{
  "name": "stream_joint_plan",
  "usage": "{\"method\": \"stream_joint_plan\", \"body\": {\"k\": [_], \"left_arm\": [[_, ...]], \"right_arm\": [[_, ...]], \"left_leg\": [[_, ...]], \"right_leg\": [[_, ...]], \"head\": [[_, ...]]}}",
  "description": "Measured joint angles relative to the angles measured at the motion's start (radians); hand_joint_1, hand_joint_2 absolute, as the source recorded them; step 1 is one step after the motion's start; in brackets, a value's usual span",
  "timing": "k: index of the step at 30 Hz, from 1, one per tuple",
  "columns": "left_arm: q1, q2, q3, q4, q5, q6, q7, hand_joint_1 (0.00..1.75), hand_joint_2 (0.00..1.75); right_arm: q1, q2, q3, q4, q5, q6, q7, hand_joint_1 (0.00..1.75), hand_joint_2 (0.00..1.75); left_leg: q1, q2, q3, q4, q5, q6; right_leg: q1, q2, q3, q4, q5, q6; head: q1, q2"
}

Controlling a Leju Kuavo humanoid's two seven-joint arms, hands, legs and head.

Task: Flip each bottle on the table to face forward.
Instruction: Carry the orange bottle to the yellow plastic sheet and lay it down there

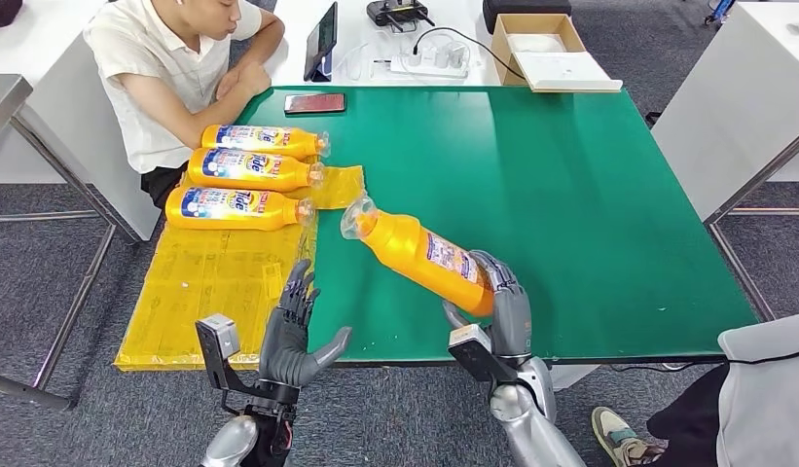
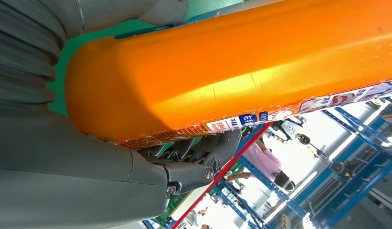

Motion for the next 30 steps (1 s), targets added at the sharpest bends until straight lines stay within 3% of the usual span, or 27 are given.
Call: {"method": "stream_joint_plan", "body": {"k": [11, 23, 30], "left_arm": [[-0.004, -0.002, -0.039, 0.012, -0.085, -0.113, -0.050, 0.00, 1.75], [-0.016, -0.030, -0.030, -0.004, -0.025, -0.092, -0.065, 0.00, 1.75], [-0.016, -0.033, -0.025, -0.022, 0.042, -0.122, -0.034, 0.00, 1.75]], "right_arm": [[0.012, 0.016, 0.081, -0.033, 0.014, 0.089, -0.002, 1.75, 1.75], [0.037, 0.078, 0.253, -0.033, -0.002, 0.159, -0.024, 1.75, 1.75], [0.040, 0.087, 0.298, -0.027, -0.027, 0.168, -0.027, 1.75, 1.75]], "left_leg": [[0.000, 0.000, 0.000, 0.000, 0.000, 0.000], [0.000, 0.000, 0.000, 0.000, 0.000, 0.000], [0.000, 0.000, 0.000, 0.000, 0.000, 0.000]], "right_leg": [[0.000, 0.000, 0.000, 0.000, 0.000, 0.000], [0.000, 0.000, 0.000, 0.000, 0.000, 0.000], [0.000, 0.000, 0.000, 0.000, 0.000, 0.000]], "head": [[0.000, 0.000], [0.000, 0.000], [0.000, 0.000]]}}
